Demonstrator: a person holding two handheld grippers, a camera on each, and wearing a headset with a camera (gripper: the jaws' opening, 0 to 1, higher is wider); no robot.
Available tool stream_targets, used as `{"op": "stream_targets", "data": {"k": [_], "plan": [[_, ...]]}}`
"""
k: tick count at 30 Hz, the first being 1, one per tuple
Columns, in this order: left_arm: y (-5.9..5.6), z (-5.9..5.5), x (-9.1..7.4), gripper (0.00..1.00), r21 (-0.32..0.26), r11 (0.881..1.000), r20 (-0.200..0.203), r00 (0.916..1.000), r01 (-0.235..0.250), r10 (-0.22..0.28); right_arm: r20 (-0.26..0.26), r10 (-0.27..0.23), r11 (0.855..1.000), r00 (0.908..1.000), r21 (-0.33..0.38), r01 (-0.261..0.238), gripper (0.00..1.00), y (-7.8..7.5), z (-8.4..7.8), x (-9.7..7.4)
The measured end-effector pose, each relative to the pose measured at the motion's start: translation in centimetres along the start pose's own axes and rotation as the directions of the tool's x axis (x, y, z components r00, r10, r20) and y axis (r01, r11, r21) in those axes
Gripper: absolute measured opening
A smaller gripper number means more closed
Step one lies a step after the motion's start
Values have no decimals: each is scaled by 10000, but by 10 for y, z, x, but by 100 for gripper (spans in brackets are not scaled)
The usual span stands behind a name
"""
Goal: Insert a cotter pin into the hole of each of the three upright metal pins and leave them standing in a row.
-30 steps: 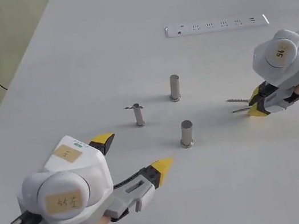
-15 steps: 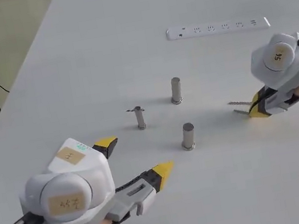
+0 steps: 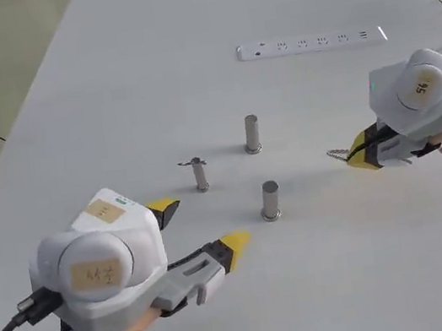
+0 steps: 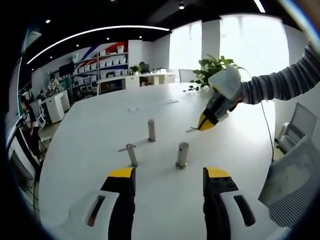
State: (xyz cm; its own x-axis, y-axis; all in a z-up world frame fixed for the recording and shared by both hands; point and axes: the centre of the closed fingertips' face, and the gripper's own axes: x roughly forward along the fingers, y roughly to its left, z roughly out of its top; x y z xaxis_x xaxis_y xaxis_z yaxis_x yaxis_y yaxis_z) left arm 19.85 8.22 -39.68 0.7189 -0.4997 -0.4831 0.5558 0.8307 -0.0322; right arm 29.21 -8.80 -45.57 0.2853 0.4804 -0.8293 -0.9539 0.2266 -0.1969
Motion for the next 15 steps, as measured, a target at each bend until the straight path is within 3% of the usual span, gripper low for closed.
{"op": "stream_targets", "data": {"k": [11,15], "plan": [[-11,17,14,45,-268,9970,86,9973,732,-730,1369,-323,9909,9901,-1252,496,0,18,48,-13],[-18,21,20,39,-771,9909,33,9939,1100,-1101,1715,-192,9829,9850,-1773,501,0,31,62,-16]]}}
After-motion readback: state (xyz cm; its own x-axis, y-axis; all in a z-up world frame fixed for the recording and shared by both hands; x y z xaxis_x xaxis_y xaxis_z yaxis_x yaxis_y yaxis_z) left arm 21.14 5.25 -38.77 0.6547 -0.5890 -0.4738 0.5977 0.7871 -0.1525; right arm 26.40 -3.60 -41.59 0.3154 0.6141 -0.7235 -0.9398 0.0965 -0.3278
